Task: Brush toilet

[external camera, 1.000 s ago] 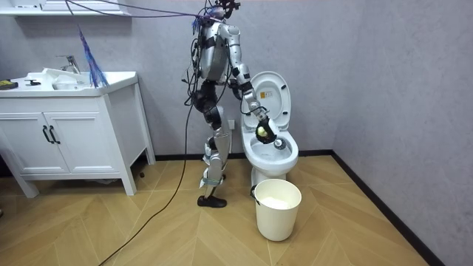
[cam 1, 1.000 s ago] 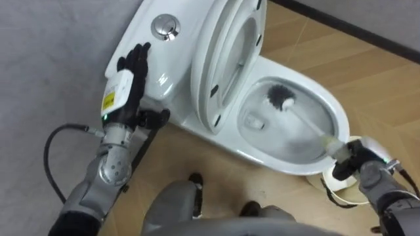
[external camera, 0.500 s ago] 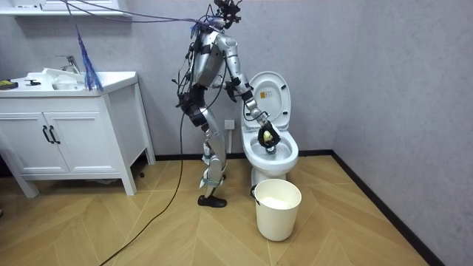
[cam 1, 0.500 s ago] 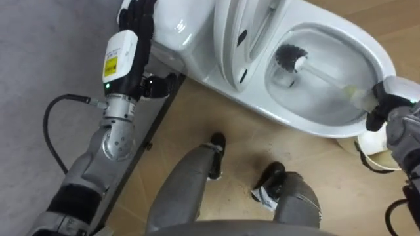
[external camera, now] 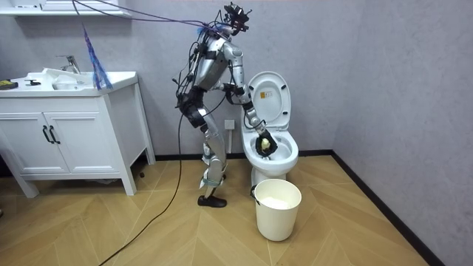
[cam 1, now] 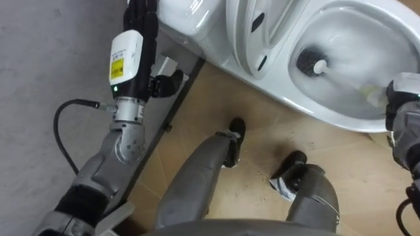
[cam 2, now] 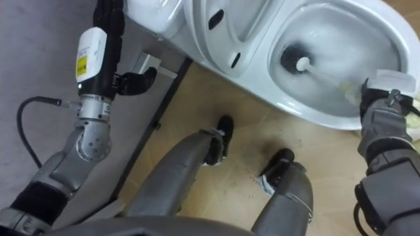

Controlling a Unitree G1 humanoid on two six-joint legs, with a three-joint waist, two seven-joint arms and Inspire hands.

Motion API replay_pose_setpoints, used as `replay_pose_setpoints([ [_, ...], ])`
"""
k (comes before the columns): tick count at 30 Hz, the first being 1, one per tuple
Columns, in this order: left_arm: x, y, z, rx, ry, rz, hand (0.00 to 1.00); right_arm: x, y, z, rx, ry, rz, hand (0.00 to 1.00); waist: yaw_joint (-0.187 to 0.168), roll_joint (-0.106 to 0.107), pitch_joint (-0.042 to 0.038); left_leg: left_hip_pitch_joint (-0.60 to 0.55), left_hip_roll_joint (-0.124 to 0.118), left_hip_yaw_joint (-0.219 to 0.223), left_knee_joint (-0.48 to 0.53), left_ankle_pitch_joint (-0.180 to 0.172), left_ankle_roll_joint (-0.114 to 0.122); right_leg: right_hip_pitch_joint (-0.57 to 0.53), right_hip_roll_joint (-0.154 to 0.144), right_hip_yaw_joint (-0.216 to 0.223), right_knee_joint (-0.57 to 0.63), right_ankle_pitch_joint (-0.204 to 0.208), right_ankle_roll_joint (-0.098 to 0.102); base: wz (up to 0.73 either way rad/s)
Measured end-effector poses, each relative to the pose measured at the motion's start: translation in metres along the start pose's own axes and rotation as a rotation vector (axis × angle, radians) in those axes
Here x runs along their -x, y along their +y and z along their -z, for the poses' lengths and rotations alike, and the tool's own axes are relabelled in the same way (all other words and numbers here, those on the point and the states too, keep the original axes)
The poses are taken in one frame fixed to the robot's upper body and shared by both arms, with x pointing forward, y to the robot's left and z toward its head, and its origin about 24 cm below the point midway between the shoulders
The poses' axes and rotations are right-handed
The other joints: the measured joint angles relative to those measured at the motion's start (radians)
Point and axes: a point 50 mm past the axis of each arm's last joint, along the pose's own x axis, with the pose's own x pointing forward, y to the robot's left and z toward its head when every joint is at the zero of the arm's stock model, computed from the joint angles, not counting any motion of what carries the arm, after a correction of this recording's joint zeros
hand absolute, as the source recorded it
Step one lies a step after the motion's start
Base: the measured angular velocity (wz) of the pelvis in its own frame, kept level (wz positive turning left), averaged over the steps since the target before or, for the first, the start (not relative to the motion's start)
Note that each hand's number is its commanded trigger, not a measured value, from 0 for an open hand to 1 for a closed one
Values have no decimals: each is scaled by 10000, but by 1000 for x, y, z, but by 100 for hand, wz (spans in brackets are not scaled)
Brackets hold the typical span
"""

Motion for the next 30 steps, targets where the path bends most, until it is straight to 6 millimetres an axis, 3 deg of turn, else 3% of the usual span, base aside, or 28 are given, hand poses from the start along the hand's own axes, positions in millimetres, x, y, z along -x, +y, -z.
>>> replay_pose_setpoints([
  [8, -3, 2, 1, 1181, 719, -393, 0, 1, -1, -3, -46, -30, 447, 100, -22, -1, -4, 62, 124, 159, -24, 24, -113, -73, 194, 270, 37, -53, -127, -5],
  [10, -5, 4, 2, 1172, 744, -414, 0, -1, -2, -1, -848, 163, 363, 100, -20, -186, 82, 59, 132, 271, -24, 30, -124, -212, 165, 431, 167, -77, -158, -7],
  [12, -6, 7, 3, 1126, 729, -512, 0, -2, -6, 5, -2201, 354, 571, 100, -125, -297, 95, -85, 117, 337, 69, 43, -135, -456, 48, 509, 420, -132, -192, 2],
  [13, -6, 9, 3, 1077, 712, -575, 0, -2, -6, 5, -2530, 371, 597, 100, -201, -359, 88, -136, 98, 341, 76, 60, -144, -543, -23, 508, 524, -158, -203, 11],
  [15, -8, 18, 4, 976, 643, -925, 0, -5, -14, 7, -3449, 414, 811, 100, -430, -691, 101, -419, 54, 535, 288, 84, -115, -963, -211, 662, 955, -267, -246, 6],
  [18, -12, 25, 6, 829, 747, -1315, 0, -8, -29, 5, -4185, 390, 1448, 100, -725, -940, 92, -590, 97, 714, 549, 104, -79, -1265, -234, 900, 1279, -299, -268, -8],
  [21, -13, 30, 12, 453, 1024, -1527, 0, -8, -39, -5, -3540, -138, 1951, 100, -1036, -1018, 55, -569, 133, 699, 620, 118, -65, -1211, -200, 909, 1302, -294, -275, -7],
  [25, -13, 30, 16, 254, 1337, -1453, 0, -1, -50, -34, -2545, -1390, 2738, 100, -945, -952, 33, -416, 456, 740, 524, 125, -78, -998, 183, 844, 864, 9, -261, -30],
  [28, -7, 24, 17, 150, 1510, -1162, 0, 16, -31, -57, -1869, -2032, 2644, 100, -889, -733, -42, -227, 510, 605, 322, 168, -163, -617, 407, 627, 350, 209, -258, -6],
  [30, 2, 23, 20, 52, 1683, -1122, 0, 30, -18, -65, -1781, -2358, 2222, 100, -838, -491, -70, -182, 730, 577, 229, 159, -197, -432, 748, 630, -171, 429, -272, -20],
])
